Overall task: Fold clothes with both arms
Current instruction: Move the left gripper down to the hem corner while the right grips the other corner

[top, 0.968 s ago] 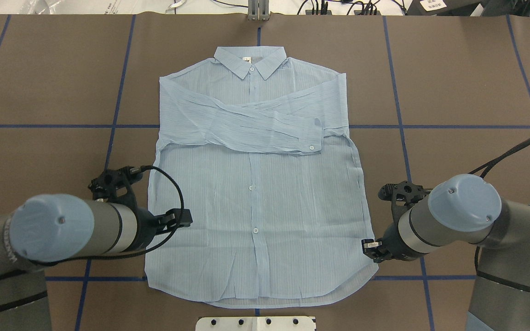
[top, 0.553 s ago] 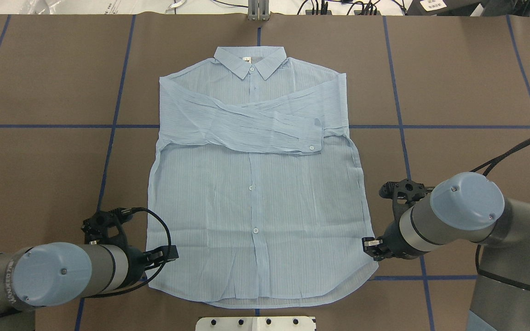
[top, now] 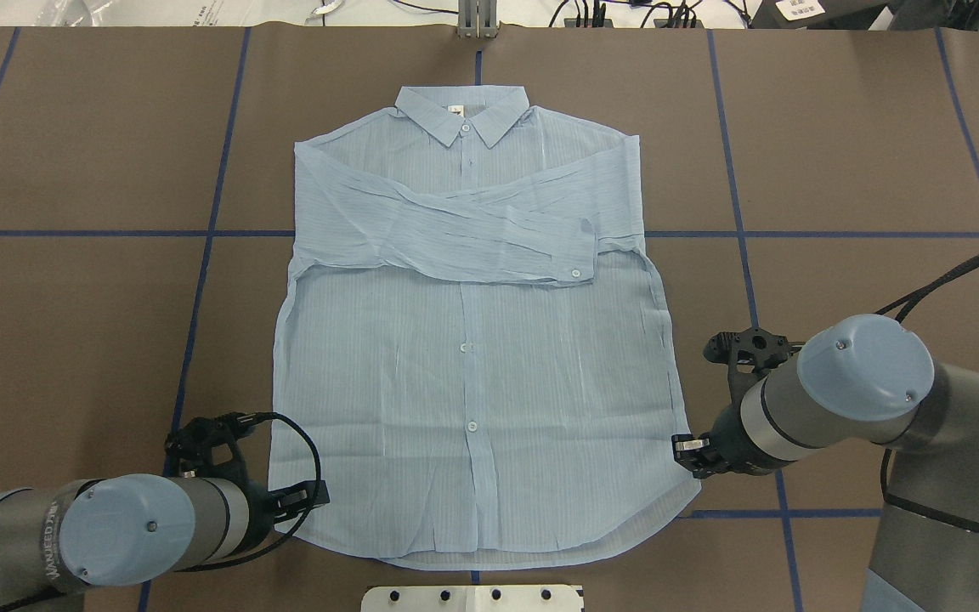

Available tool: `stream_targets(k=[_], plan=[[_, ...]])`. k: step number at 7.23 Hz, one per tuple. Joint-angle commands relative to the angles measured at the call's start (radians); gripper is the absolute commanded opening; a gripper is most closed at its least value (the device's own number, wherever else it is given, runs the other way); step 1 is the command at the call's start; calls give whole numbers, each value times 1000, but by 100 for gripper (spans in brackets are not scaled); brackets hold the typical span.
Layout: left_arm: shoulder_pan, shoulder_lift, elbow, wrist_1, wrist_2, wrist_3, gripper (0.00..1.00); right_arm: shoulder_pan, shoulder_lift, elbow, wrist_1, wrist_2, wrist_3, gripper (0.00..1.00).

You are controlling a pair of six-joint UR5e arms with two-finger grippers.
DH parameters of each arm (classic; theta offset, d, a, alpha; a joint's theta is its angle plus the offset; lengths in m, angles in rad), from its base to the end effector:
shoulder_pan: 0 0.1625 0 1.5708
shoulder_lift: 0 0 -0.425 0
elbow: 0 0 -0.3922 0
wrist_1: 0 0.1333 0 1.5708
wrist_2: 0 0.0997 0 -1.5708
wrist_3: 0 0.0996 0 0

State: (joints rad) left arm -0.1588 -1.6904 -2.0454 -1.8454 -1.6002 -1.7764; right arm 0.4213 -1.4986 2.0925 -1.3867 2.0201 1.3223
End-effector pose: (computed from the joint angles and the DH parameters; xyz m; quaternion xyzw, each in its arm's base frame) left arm 0.4890 -0.2103 0.3530 -0.0232 0.4204 -0.1583 0.8931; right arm -0.4100 -0.2824 0.3608 -0.0732 -0.4169 -0.0063 0.9060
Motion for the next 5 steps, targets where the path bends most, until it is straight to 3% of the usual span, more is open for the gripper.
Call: stream_targets(k=[1, 5], plan=[[1, -3, 10, 0, -1, 0, 77, 4, -2, 0, 0, 0, 0, 0], [1, -3, 4, -3, -3, 2, 44, 13, -5, -5, -2, 2, 0, 0]])
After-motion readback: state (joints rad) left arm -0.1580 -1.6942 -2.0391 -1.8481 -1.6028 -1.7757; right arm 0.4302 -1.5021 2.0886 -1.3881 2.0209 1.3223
